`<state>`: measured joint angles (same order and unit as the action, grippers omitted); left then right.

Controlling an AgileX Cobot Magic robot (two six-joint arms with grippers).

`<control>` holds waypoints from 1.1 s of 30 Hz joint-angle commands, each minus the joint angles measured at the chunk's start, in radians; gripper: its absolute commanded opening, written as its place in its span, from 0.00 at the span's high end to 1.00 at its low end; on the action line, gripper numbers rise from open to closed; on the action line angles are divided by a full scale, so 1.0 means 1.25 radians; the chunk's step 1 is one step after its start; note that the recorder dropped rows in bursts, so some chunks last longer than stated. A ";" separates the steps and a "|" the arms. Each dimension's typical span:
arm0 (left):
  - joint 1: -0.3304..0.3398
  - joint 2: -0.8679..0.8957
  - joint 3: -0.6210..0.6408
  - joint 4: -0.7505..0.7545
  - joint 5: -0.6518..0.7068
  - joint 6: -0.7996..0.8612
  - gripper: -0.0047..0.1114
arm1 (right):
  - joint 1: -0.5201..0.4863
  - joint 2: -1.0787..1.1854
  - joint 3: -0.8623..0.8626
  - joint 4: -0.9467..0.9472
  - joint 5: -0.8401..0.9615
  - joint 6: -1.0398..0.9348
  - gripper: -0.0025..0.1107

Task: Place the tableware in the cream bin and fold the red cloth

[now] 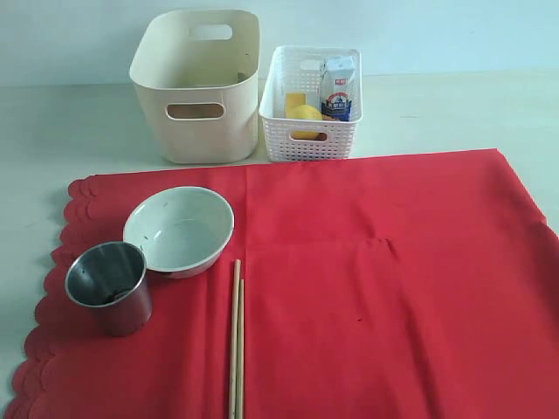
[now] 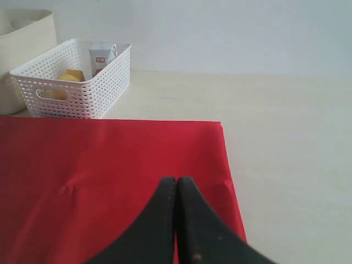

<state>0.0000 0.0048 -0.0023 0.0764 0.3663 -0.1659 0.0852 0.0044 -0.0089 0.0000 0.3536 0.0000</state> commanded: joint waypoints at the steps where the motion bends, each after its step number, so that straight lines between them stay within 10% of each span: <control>1: 0.001 -0.004 0.002 0.002 -0.008 0.002 0.96 | -0.003 -0.004 0.003 0.000 -0.004 0.000 0.98; 33: -0.040 -0.002 0.002 0.002 -0.010 0.002 0.96 | -0.003 -0.004 0.003 0.000 -0.004 0.000 0.98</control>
<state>-0.0224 0.0048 -0.0023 0.0764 0.3663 -0.1659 0.0852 0.0044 -0.0089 0.0000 0.3536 0.0000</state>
